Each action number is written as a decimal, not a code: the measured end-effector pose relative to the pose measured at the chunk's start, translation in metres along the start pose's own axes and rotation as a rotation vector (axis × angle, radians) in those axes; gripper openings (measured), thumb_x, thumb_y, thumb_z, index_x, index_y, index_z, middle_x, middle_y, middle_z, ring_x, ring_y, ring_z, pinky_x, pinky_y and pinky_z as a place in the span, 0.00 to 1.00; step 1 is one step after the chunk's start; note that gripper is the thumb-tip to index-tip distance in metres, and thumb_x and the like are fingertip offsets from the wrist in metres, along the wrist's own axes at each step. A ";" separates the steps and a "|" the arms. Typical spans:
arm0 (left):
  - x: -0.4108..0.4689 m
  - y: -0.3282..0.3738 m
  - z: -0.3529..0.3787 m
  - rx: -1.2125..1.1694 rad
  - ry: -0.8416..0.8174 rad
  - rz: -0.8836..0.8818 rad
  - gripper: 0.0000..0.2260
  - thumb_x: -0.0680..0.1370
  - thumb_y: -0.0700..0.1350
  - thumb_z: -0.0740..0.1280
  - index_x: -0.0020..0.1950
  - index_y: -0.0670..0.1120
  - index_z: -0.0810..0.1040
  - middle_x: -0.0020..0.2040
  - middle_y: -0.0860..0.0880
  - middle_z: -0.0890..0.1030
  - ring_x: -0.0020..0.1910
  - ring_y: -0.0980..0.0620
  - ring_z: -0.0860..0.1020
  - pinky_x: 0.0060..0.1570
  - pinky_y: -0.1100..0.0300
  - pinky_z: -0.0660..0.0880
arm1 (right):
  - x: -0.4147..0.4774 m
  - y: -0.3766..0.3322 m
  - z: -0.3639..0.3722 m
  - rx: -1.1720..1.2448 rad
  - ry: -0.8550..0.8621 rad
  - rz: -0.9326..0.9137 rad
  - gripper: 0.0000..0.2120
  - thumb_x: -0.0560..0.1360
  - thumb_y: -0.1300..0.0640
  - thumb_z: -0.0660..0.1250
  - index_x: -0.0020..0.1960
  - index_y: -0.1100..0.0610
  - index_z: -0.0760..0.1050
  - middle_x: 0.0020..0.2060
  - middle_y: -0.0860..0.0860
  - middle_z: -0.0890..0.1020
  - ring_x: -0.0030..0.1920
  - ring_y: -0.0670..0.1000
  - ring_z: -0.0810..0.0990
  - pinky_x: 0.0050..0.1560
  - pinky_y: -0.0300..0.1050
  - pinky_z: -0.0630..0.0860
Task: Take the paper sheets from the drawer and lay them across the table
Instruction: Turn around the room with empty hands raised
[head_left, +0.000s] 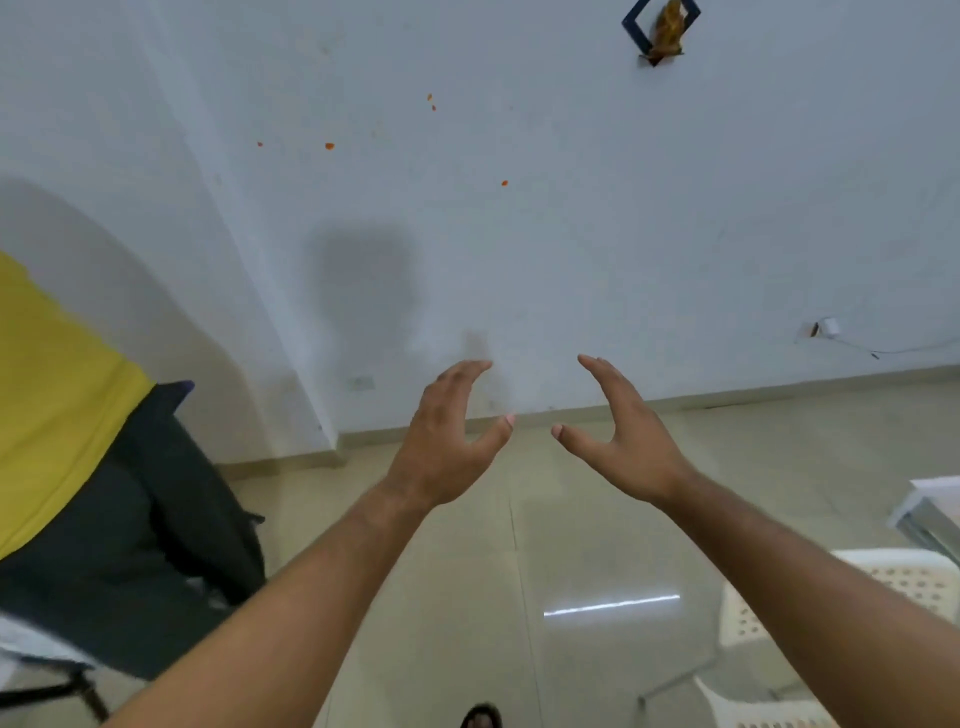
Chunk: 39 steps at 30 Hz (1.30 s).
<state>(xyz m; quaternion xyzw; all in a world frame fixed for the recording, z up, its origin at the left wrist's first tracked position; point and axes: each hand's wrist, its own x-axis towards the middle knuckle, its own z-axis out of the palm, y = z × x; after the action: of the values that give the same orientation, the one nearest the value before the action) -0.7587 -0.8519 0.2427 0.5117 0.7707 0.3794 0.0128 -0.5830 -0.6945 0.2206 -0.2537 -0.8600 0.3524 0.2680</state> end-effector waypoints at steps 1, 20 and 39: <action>0.028 -0.010 0.008 -0.004 -0.012 0.017 0.28 0.78 0.57 0.66 0.76 0.57 0.62 0.75 0.59 0.64 0.74 0.59 0.60 0.71 0.58 0.59 | 0.024 0.011 -0.001 -0.011 0.008 0.008 0.40 0.73 0.36 0.69 0.79 0.38 0.52 0.80 0.41 0.55 0.78 0.39 0.50 0.75 0.42 0.54; 0.480 0.024 0.253 -0.253 -0.351 0.446 0.27 0.79 0.58 0.65 0.76 0.57 0.62 0.74 0.60 0.65 0.74 0.59 0.61 0.70 0.61 0.60 | 0.282 0.231 -0.158 -0.177 0.491 0.383 0.39 0.75 0.37 0.68 0.79 0.40 0.53 0.79 0.41 0.58 0.78 0.42 0.55 0.72 0.42 0.55; 0.746 0.260 0.629 -0.371 -0.741 0.721 0.27 0.78 0.60 0.66 0.75 0.57 0.64 0.72 0.60 0.66 0.72 0.58 0.64 0.69 0.60 0.62 | 0.350 0.509 -0.447 -0.203 0.853 0.794 0.38 0.74 0.39 0.70 0.78 0.39 0.55 0.79 0.44 0.60 0.77 0.46 0.58 0.72 0.43 0.57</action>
<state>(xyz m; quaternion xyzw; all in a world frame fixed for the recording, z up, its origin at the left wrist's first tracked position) -0.6550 0.1521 0.2256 0.8319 0.4106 0.2837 0.2424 -0.4260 0.0518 0.2141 -0.6999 -0.5449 0.2083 0.4121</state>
